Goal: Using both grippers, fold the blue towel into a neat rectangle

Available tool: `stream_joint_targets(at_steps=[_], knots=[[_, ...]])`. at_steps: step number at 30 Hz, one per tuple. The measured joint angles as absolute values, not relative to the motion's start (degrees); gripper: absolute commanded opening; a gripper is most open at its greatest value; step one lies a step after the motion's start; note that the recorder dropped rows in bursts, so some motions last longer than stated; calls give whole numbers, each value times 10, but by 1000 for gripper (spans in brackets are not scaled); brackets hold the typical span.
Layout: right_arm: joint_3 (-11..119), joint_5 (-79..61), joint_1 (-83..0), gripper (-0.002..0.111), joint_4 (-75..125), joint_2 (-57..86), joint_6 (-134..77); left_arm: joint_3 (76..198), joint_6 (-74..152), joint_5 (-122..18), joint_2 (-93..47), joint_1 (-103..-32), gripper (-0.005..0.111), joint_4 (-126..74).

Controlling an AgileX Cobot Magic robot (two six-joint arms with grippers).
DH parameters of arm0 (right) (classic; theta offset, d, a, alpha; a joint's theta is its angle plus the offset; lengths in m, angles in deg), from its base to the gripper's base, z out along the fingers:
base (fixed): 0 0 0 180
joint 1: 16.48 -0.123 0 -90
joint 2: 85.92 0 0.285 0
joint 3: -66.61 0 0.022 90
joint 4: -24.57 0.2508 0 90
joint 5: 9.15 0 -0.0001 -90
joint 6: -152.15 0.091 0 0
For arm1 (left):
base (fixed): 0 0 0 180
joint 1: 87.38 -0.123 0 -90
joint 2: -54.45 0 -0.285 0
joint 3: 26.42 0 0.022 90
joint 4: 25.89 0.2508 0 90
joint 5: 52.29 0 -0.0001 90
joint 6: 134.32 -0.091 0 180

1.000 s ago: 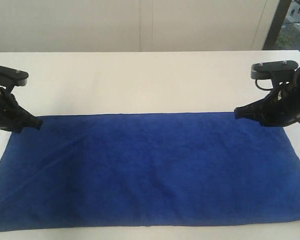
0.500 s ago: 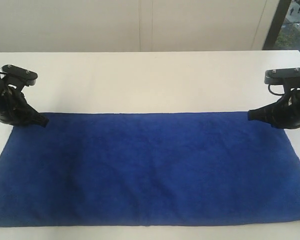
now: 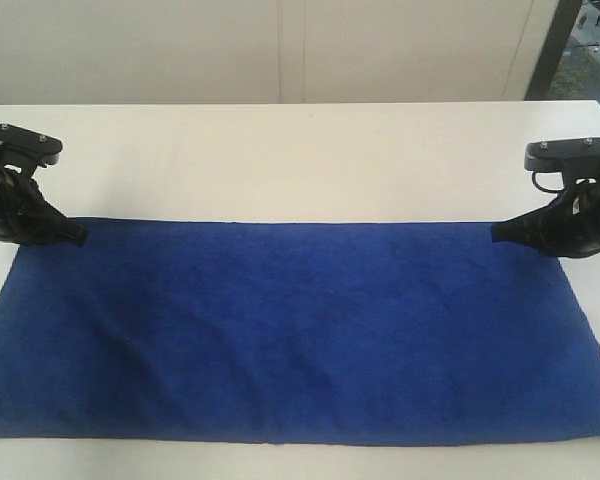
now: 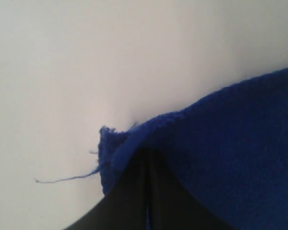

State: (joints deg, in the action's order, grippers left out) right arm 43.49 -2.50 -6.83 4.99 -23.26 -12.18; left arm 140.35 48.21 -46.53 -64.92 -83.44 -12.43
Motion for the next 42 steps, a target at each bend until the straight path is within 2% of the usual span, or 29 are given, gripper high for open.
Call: stream_joint_targets(at_steps=[7, 24, 29, 35, 39, 42], knots=[[438, -20, -68, 0, 48, -221, -125, 1404, 482, -443, -639, -835, 0, -123], [442, 48, -68, 0, 59, -91, -125, 1400, 482, -335, -529, -835, 0, -161], [442, 72, -72, 0, 118, -24, -124, 1383, 482, -270, -429, -835, 0, -206], [442, 158, -111, 0, 135, -1, -124, 1258, 429, -212, -227, -836, 0, -306], [406, 166, -116, 0, 143, 41, -124, 1220, 396, -176, -86, -836, 0, -335], [379, 169, -116, 0, 159, 72, -124, 1213, 394, -148, -30, -836, 0, -338]])
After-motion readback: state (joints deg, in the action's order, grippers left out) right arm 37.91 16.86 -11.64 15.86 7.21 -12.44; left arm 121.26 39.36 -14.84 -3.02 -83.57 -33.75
